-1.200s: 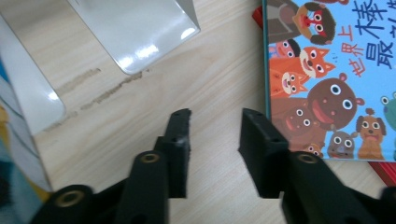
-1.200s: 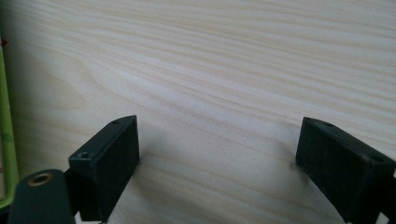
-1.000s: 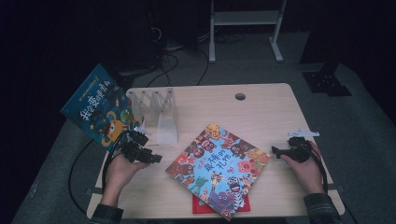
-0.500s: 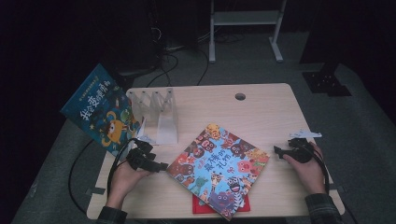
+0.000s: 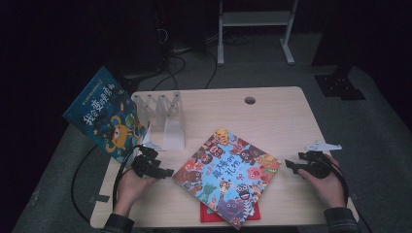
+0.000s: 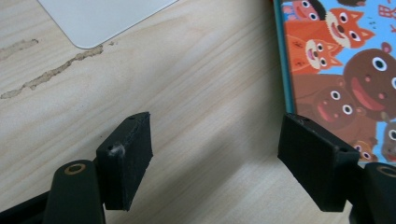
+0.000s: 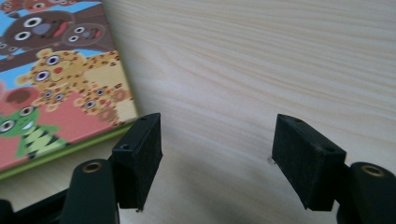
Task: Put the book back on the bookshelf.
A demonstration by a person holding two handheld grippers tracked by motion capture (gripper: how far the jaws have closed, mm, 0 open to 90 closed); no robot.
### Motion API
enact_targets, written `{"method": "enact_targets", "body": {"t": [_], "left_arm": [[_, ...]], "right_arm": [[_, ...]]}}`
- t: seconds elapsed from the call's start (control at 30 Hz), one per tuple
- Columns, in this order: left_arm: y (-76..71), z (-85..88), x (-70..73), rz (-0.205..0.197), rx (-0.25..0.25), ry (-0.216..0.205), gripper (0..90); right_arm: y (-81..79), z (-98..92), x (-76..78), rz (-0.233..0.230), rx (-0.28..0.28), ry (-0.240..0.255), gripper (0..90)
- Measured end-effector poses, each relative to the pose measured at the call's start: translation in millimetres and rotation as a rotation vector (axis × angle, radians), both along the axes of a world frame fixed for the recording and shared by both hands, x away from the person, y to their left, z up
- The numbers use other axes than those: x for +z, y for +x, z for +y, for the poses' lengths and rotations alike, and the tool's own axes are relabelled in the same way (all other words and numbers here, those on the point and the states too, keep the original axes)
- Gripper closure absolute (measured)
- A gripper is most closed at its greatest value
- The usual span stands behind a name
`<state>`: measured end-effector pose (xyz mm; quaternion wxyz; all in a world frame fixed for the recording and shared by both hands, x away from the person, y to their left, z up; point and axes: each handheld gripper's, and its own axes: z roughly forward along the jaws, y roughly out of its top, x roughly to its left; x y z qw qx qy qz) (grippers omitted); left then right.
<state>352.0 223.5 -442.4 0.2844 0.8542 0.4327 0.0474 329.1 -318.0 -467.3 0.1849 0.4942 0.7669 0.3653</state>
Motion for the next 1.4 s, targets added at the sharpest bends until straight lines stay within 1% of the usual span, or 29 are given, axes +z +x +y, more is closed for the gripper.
{"method": "enact_targets", "body": {"t": [0.1,0.17,0.23,0.43,0.47,0.5,0.57,0.6,0.63,0.7,0.73,0.77,0.8,0.9,0.93,0.97,1.0,1.03,1.07,1.1,1.13,1.17,1.2,1.23,1.27,1.3,1.33,1.37,1.4], "left_arm": [[1.2,-0.6,-1.2,0.004,-0.004,0.005,25.3],[1.5,-3.0,-2.8,0.016,-0.013,0.009,25.3],[1.7,-4.1,-3.3,0.014,-0.016,0.019,25.5],[1.8,-4.7,-3.3,0.015,-0.014,0.017,26.1],[0.8,-5.3,-2.4,0.016,-0.021,0.014,29.1],[0.8,-5.3,-2.4,0.016,-0.021,0.014,29.5],[-0.8,-7.4,-2.9,0.034,-0.032,0.002,29.5],[-1.0,-8.0,-2.9,0.036,-0.048,0.003,29.4],[-1.0,-8.0,-2.9,0.036,-0.048,0.003,29.4],[-2.9,-10.9,-2.8,0.037,-0.065,0.005,29.3],[-5.4,-14.7,-2.7,0.049,-0.082,0.003,29.3],[-5.4,-14.7,-2.7,0.049,-0.082,0.003,29.3],[-7.8,-18.4,-2.8,0.059,-0.102,-0.008,29.2],[-10.0,-21.4,-1.9,0.065,-0.119,-0.012,28.6],[-11.7,-23.1,-1.7,0.059,-0.125,-0.017,28.6],[-12.5,-23.9,-1.2,0.062,-0.13,-0.019,28.6],[-14.4,-25.9,-0.7,0.065,-0.142,-0.03,28.6],[-14.4,-25.9,-0.7,0.065,-0.142,-0.03,28.5],[-15.4,-27.6,-1.2,0.067,-0.143,-0.043,28.5],[-15.8,-28.3,-1.2,0.072,-0.15,-0.041,28.1],[-16.3,-29.7,-1.1,0.078,-0.158,-0.042,27.9],[-16.5,-30.3,-1.2,0.081,-0.163,-0.041,27.8],[-16.6,-30.8,-1.4,0.084,-0.163,-0.042,27.4],[-16.8,-31.3,-1.7,0.085,-0.162,-0.046,27.3],[-16.9,-31.5,-1.8,0.083,-0.163,-0.046,27.3],[-16.9,-31.5,-1.8,0.083,-0.163,-0.046,27.0],[-16.8,-31.5,-2.0,0.085,-0.161,-0.047,27.0],[-16.8,-31.4,-2.0,0.085,-0.161,-0.048,27.0],[-16.9,-31.1,-2.0,0.085,-0.161,-0.047,26.9]], "right_arm": [[-3.0,-0.2,0.1,-0.001,0.008,0.0,31.5],[-4.0,0.6,-0.8,0.006,0.015,0.005,31.3],[-2.8,2.6,-1.7,0.01,0.019,0.006,31.4],[-0.7,7.5,-3.6,0.014,0.036,-0.002,31.5],[0.3,8.4,-4.2,0.015,0.038,-0.004,31.6],[0.3,8.4,-4.2,0.015,0.038,-0.004,31.6],[2.6,9.4,-4.9,0.01,0.045,-0.001,31.9],[3.5,9.7,-5.3,0.015,0.046,0.004,31.8],[3.5,9.7,-5.3,0.015,0.046,0.004,31.8],[5.8,11.0,-6.8,0.015,0.05,0.0,31.8],[8.2,12.5,-8.2,0.02,0.056,-0.003,31.8],[8.2,12.5,-8.2,0.02,0.056,-0.003,31.8],[10.1,14.5,-8.3,0.022,0.059,-0.009,31.7],[11.5,15.5,-6.9,0.017,0.058,-0.011,31.7],[11.5,13.8,-4.0,0.003,0.047,0.003,31.8],[11.5,13.8,-4.0,0.003,0.047,0.003,31.8],[11.2,11.4,-1.3,-0.009,0.039,0.024,31.7],[11.2,11.4,-1.3,-0.009,0.039,0.024,31.7],[11.2,10.3,0.4,-0.013,0.034,0.041,31.6],[12.3,9.6,2.4,-0.021,0.033,0.064,31.4],[15.6,10.8,5.3,-0.026,0.037,0.102,30.5],[17.1,11.8,5.7,-0.029,0.039,0.118,30.8],[19.5,13.4,5.4,-0.03,0.044,0.143,31.1],[21.8,15.5,4.6,-0.02,0.048,0.163,30.7],[25.0,17.9,3.6,-0.008,0.057,0.154,29.9],[25.0,17.9,3.6,-0.008,0.057,0.154,29.9],[30.3,23.6,2.5,-0.008,0.069,0.139,29.9],[30.3,23.6,2.5,-0.008,0.069,0.139,29.9],[35.2,28.4,2.3,-0.001,0.077,0.139,29.4]]}}
